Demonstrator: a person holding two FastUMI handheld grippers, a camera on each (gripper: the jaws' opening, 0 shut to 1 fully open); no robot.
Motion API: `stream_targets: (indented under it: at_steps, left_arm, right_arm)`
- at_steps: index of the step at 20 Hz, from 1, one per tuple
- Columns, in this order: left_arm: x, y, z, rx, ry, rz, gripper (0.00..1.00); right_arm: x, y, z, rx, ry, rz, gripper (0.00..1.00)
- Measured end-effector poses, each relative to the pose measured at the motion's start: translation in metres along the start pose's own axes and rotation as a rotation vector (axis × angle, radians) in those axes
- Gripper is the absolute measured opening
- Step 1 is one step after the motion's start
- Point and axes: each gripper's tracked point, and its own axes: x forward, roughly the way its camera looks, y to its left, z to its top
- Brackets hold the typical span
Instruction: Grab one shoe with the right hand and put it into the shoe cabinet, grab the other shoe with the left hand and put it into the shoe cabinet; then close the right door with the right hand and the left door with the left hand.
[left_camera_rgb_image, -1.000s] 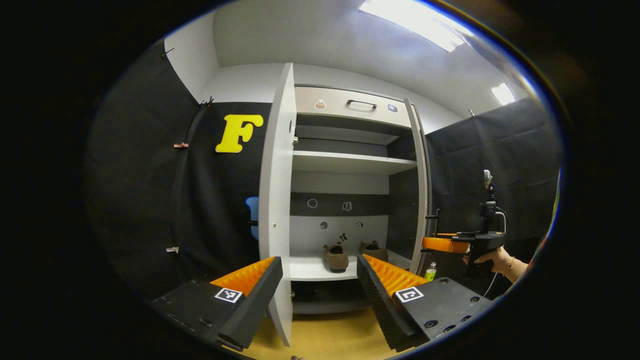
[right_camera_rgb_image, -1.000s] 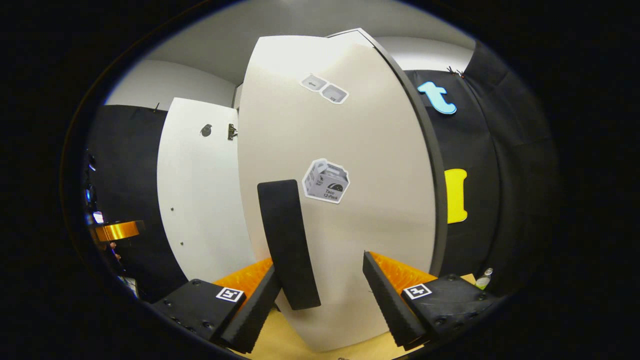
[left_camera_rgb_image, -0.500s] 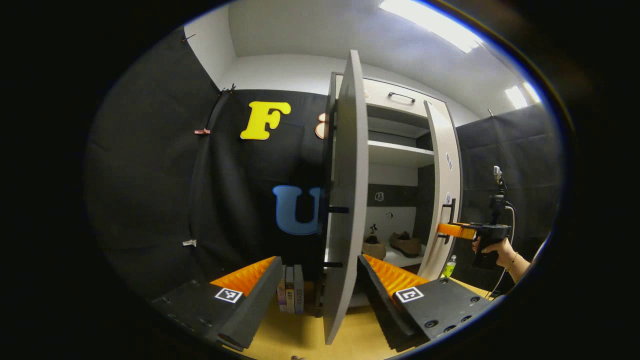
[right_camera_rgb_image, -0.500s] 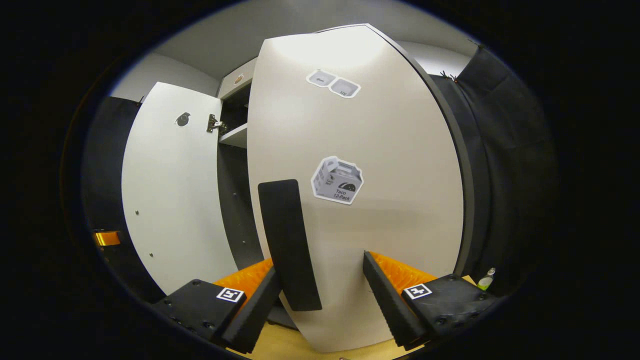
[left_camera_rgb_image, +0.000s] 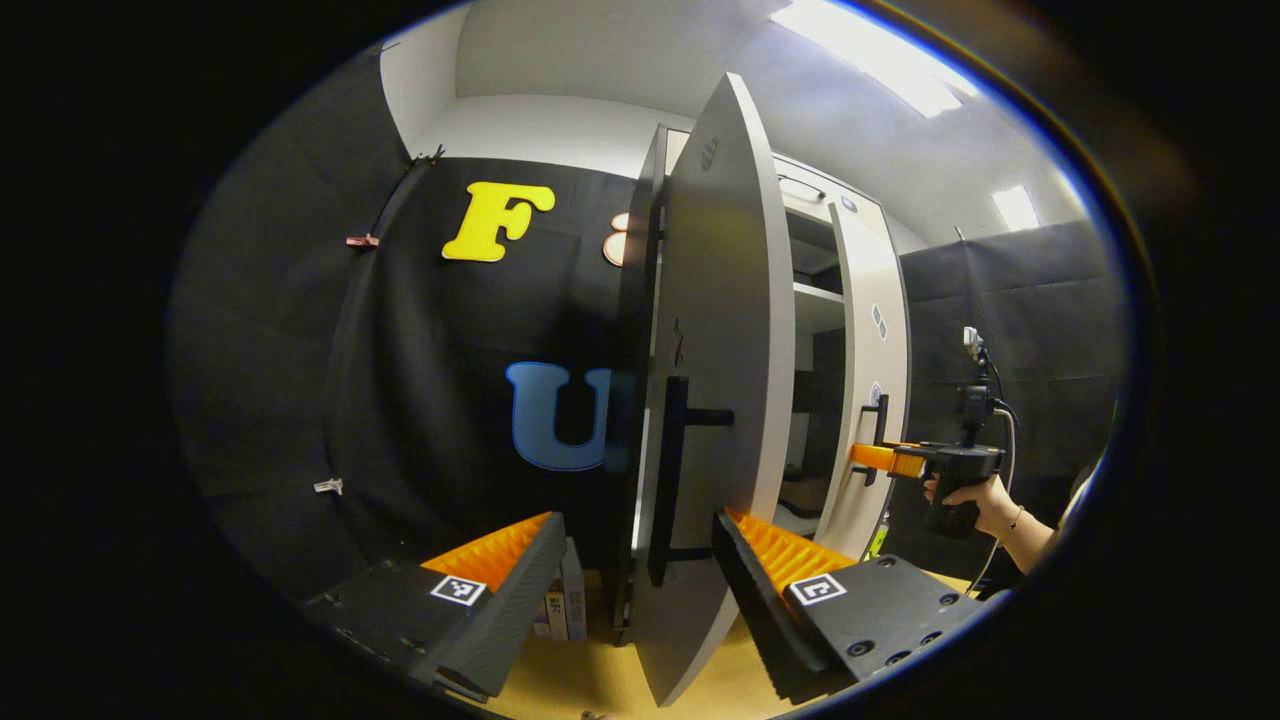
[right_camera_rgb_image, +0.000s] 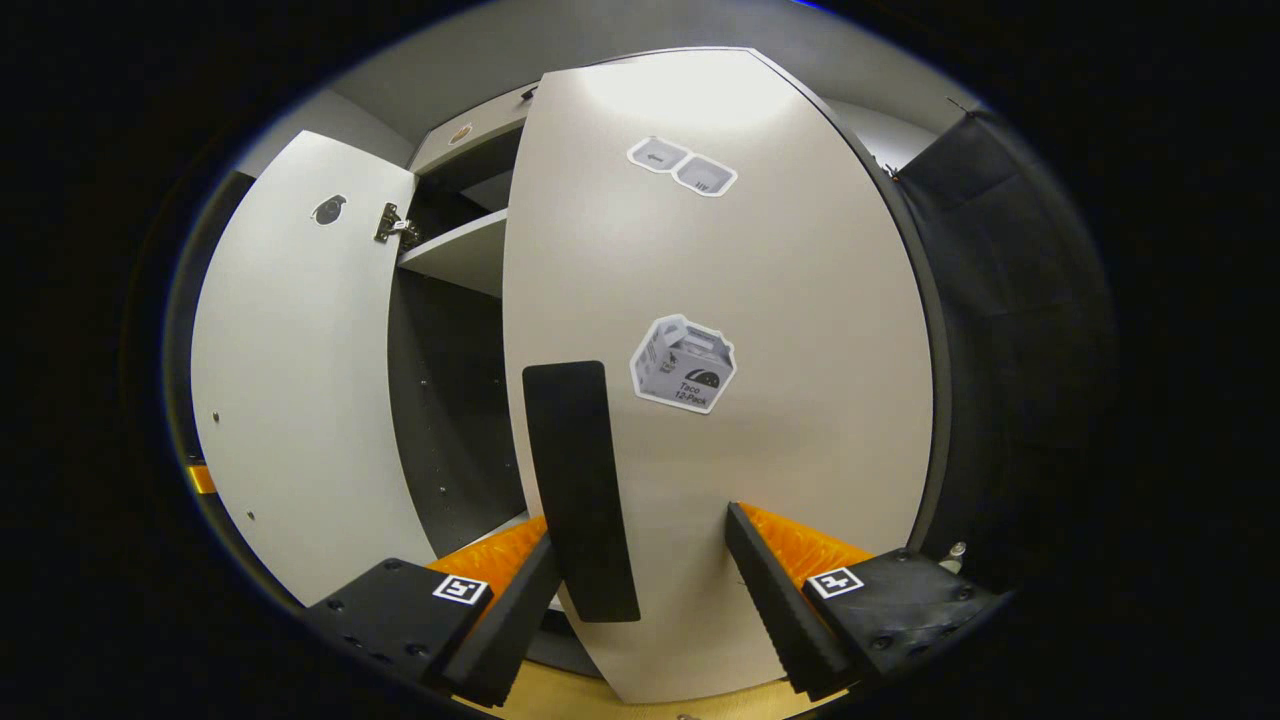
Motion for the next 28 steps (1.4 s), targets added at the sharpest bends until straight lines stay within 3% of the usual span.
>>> stream_targets:
  at_steps: [9, 14, 20, 28]
  left_arm:
    - [0.018, -0.037, -0.004, -0.028, 0.031, -0.16, 0.93]
    - [0.048, -0.064, -0.004, -0.044, 0.021, -0.175, 0.94]
    - [0.093, -0.131, -0.01, -0.06, 0.024, -0.265, 0.94]
    - [0.174, -0.184, -0.019, 0.033, 0.027, -0.205, 0.96]
  right_arm:
    - [-0.043, -0.003, -0.006, -0.014, 0.031, -0.034, 1.0]
    - [-0.091, -0.027, 0.013, -0.035, 0.003, -0.07, 0.99]
    - [-0.128, -0.064, 0.031, -0.064, -0.013, -0.106, 0.99]
    - [-0.159, -0.112, 0.031, -0.084, 0.014, -0.153, 0.99]
